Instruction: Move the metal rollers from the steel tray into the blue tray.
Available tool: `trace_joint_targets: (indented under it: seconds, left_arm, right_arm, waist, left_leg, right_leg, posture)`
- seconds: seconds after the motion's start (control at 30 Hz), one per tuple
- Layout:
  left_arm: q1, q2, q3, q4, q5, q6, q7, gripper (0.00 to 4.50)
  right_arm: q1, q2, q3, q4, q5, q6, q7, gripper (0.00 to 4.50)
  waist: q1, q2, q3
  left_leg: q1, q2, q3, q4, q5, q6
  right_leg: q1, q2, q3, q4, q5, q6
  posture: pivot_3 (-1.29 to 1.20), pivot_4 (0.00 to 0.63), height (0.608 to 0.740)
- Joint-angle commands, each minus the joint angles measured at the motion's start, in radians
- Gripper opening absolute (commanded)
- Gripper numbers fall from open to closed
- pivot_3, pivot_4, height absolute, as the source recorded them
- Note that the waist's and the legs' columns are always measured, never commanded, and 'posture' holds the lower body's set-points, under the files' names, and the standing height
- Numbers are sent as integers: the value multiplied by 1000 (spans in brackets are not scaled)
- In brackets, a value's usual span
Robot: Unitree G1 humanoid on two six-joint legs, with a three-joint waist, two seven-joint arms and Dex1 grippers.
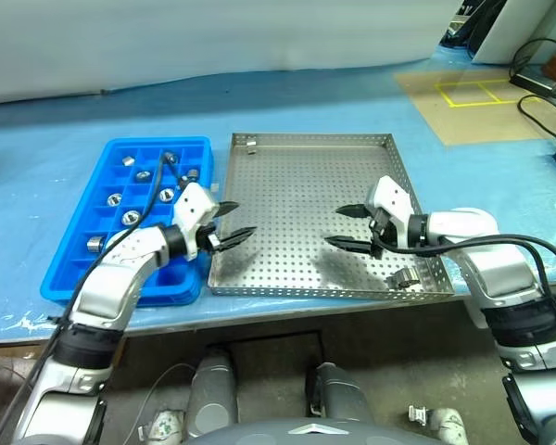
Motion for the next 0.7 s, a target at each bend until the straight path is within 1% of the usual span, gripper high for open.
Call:
trace_joint_targets:
  seconds: [0.03, 0.17, 0.3, 0.47, 0.7]
  left_arm:
    - [-19, -26, -39, 16, 14, -40, -21, 3320]
    - [-42, -57, -70, 22, 17, -30, -31, 3320]
    - [-67, -73, -90, 38, 25, -24, -38, 3320]
    - [-91, -90, -96, 71, 31, -28, -46, 3320]
    - [-51, -91, -106, 59, 42, -32, -47, 3320]
  right_arm:
    - [55, -76, -72, -1, -10, -15, -3, 3558]
    - [164, -190, -131, 34, -27, -61, 26, 3558]
    - [264, -245, -195, -2, -12, -58, 31, 3558]
    - [354, -246, -241, -59, 0, -45, 11, 3558]
    - [372, -233, -223, -47, -16, -60, -12, 3558]
  waist:
    - [-6, 0, 0]
    - [-20, 0, 0]
    - [-42, 0, 0]
    - [-61, 1, -1]
    - [-61, 1, -1]
  left_leg:
    - [0, 0, 1, 0, -1, 1]
    - [-2, 0, 2, 1, -2, 3]
    - [-2, 0, 3, 1, -4, 6]
    - [1, 0, 3, 3, -4, 7]
    - [3, 0, 3, 3, -5, 8]
  right_leg:
    - [0, 0, 1, 0, 0, 0]
    - [-1, 0, 2, -3, 0, 0]
    - [-1, 0, 2, -4, 0, 0]
    - [1, 0, 4, -4, 0, 0]
    - [4, 0, 4, -5, 0, 0]
  posture:
    - [-238, 150, 740]
    - [-286, 150, 740]
    - [-319, 150, 740]
    - [-334, 150, 740]
    - [-323, 150, 740]
